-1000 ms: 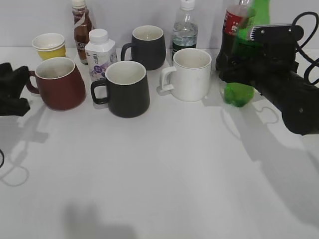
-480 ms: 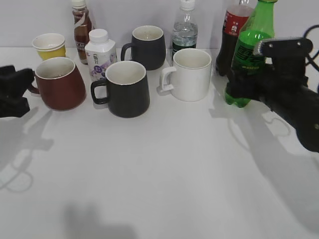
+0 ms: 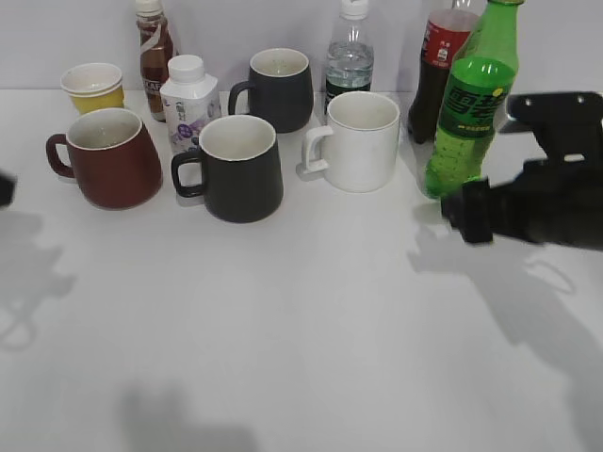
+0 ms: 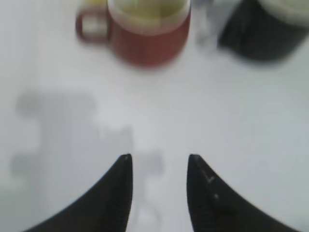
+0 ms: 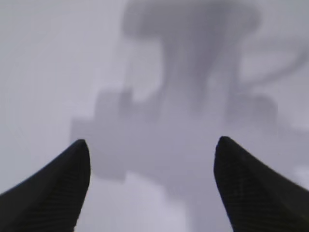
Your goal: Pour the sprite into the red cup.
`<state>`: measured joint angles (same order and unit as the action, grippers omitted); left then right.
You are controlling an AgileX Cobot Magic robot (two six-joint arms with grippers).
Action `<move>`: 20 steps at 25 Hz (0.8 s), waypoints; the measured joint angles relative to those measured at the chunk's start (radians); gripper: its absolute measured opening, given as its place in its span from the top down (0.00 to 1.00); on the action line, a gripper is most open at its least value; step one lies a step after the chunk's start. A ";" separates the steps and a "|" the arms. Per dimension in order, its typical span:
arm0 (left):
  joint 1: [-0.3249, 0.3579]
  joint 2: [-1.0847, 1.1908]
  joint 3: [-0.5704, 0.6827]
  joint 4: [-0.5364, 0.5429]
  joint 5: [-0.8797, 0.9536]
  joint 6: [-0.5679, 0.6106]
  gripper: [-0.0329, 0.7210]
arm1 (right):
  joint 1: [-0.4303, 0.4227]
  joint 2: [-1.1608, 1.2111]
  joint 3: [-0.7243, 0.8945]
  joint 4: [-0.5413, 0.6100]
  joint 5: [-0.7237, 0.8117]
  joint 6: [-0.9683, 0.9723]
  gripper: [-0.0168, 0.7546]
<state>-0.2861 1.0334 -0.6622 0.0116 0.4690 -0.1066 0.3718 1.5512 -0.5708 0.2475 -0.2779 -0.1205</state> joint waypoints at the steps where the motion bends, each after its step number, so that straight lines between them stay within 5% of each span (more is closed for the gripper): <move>1: 0.000 -0.012 -0.028 0.000 0.112 0.000 0.56 | 0.000 -0.028 -0.005 0.000 0.091 0.000 0.21; 9: 0.000 -0.109 -0.074 0.001 0.692 0.000 0.56 | 0.000 -0.169 -0.057 0.017 0.821 0.005 0.21; 20: 0.000 -0.661 0.087 0.005 0.754 0.005 0.56 | 0.001 -0.550 -0.059 -0.020 1.254 0.112 0.21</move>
<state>-0.2861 0.3726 -0.5756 0.0168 1.2231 -0.1012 0.3726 1.0014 -0.6298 0.2280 0.9766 -0.0083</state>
